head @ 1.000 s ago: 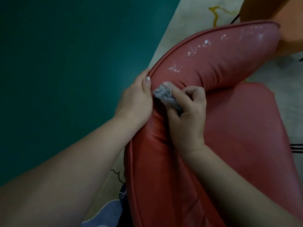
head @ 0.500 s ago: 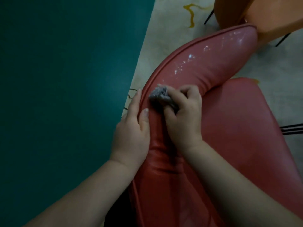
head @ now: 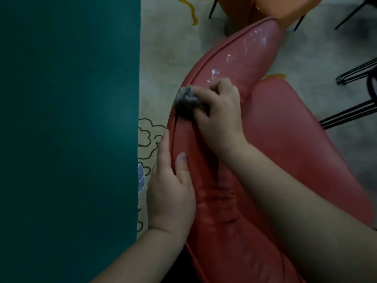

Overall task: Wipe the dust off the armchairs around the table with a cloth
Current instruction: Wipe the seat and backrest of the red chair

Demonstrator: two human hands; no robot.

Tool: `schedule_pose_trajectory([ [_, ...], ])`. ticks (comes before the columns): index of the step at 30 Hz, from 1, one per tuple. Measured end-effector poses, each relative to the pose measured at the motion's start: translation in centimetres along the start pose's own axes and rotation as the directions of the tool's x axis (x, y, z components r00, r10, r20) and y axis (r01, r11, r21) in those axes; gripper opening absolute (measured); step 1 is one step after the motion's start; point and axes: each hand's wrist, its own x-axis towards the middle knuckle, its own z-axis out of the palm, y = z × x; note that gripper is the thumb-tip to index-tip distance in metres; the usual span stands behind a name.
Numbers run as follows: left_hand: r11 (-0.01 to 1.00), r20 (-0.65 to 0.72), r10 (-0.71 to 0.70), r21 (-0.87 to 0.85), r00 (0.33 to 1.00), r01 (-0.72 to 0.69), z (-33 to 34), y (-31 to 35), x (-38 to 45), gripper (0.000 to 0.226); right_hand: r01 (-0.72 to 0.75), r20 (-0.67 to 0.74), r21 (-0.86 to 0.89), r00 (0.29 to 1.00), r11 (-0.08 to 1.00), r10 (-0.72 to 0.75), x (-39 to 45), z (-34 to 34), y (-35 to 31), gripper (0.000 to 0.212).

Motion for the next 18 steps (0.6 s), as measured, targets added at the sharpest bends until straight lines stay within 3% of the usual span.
schedule_pose_trajectory([
  [7, 0.996, 0.140, 0.061, 0.052, 0.988, -0.069, -0.5, 0.5, 3.9, 0.055, -0.018, -0.049, 0.101, 0.999, 0.995, 0.023, -3.1, -0.2, 0.6, 0.040],
  [11, 0.990, 0.203, 0.105, 0.066, 0.973, -0.121, -0.3, 1.3, 7.8, 0.050, -0.026, -0.053, 0.049, 0.998, 0.998, 0.028, 0.6, 0.1, 1.5, 0.038],
  [13, 0.989, 0.219, 0.115, 0.062, 0.969, -0.132, -0.3, 1.5, 8.4, 0.049, -0.091, -0.083, 0.084, 0.992, 0.992, 0.098, 2.3, 0.0, 2.0, 0.034],
  [18, 0.991, 0.195, 0.100, 0.073, 0.976, -0.116, -0.1, 2.1, 9.4, 0.047, -0.059, -0.090, 0.231, 0.993, 0.971, 0.081, -0.7, -0.6, 1.7, 0.038],
])
